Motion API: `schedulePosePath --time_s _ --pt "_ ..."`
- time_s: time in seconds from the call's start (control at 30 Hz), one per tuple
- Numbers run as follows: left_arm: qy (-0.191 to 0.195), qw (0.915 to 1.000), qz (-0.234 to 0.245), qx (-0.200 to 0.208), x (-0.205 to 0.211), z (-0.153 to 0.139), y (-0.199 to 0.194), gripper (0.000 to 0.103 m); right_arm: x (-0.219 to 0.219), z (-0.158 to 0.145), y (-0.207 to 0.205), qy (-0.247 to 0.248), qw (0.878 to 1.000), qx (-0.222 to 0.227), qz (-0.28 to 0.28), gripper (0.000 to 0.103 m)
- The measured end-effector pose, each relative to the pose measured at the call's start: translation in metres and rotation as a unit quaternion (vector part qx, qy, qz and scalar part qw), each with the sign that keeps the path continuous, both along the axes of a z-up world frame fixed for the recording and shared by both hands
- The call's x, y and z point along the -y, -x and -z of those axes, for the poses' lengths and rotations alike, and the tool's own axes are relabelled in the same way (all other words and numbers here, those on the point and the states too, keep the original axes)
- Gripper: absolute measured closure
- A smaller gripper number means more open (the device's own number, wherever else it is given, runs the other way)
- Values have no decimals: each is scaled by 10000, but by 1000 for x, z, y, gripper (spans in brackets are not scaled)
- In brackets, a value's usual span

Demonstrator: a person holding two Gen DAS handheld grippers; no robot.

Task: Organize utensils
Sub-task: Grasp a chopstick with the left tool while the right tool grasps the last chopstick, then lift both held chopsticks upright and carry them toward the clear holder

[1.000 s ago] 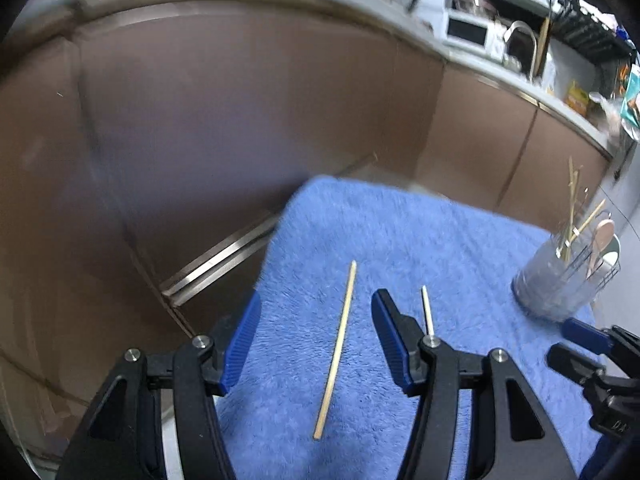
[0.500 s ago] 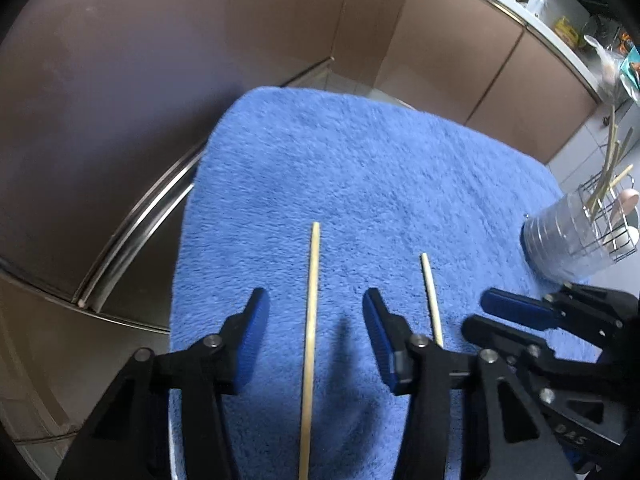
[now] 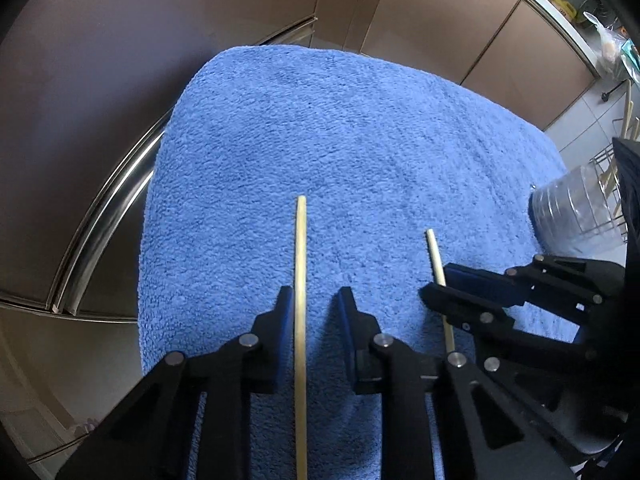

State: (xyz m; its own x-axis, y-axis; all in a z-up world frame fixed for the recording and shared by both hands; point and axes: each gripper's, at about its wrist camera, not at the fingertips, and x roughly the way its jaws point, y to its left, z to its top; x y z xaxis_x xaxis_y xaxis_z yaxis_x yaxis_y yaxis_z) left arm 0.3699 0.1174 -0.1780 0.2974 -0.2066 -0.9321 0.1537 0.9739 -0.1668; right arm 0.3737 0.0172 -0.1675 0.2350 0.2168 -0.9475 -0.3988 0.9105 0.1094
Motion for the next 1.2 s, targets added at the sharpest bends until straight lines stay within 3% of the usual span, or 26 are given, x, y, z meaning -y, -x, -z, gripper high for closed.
schedulePosePath --time_s 0.17,0.67,1.2 --pt "-116 9999 -54 -13 -4 1 -2 98 -4 2 -2 65 10000 17 14 91" --pt "-115 9996 -252 75 -2 -7 7 98 4 -21 13 -214 9997 82 40 97" --pt "-76 9962 -329 805 2 -75 68 98 26 -97 88 -830 9935 774 75 97"
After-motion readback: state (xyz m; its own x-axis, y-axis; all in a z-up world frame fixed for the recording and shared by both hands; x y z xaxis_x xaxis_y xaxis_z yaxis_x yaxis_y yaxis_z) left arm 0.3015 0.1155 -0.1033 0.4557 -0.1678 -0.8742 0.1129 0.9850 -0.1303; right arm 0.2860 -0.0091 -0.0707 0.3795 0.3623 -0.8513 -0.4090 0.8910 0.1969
